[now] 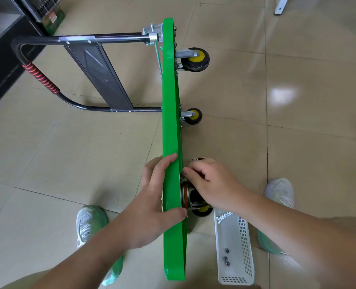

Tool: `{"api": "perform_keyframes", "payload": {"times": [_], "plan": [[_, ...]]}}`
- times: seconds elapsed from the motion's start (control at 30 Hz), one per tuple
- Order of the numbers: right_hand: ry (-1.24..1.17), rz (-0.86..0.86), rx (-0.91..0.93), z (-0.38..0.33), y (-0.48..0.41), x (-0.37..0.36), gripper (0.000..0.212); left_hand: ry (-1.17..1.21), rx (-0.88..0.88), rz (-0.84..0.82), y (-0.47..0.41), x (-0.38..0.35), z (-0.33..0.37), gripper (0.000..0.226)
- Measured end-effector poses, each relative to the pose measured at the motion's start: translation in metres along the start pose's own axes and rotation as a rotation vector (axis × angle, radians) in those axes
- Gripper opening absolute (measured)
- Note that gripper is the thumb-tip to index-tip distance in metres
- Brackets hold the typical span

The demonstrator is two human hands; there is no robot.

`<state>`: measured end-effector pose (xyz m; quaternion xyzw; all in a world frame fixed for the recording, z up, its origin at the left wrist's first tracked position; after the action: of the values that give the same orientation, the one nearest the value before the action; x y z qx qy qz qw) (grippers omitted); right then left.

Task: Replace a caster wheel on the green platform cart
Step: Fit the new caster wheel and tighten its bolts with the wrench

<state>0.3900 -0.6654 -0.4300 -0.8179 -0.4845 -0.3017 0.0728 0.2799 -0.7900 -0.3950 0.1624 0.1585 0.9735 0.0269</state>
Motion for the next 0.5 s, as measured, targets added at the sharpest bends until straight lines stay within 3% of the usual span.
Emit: {"api": "perform_keyframes", "payload": {"times": [0.13,0.23,0.33,0.4,0.5], "plan": [[-0.114,-0.025,-0.028,0.0036,0.0015,-0.001,0.005,-0.012,-0.001,0.003,-0.0001,0.0003,0.0003,0.099],[-0.003,-0.027,-0.001,0.0005,0.0022,0.0006,0.024,0.002,-0.003,0.004,-0.0003,-0.0003,0.0004,0.099],[-0.121,-0.053,-0.054,0.0055,0.0026,0.0,0.003,0.005,-0.002,0.004,-0.0003,-0.0002,0.0007,0.099],[-0.167,-0.05,-0.049,0.0048,0.004,-0.0019,0.014,0.0,-0.002,0.005,0.0,0.0001,0.0012,0.098],[-0.126,-0.041,0.001,0.0005,0.0043,-0.0029,0.008,-0.006,-0.006,0.008,0.0002,0.0,0.002,0.098]]}}
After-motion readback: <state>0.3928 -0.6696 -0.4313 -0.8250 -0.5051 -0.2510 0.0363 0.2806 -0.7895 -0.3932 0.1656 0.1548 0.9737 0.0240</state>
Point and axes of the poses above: each hand's wrist, its own y-axis away from the middle knuckle, its own x-axis out of the back of the hand, z = x × y, the point moved 5 cm from there along -y, towards the middle knuckle, and after that the axes turned 8 degrees about -z, right-handed, at the moved point
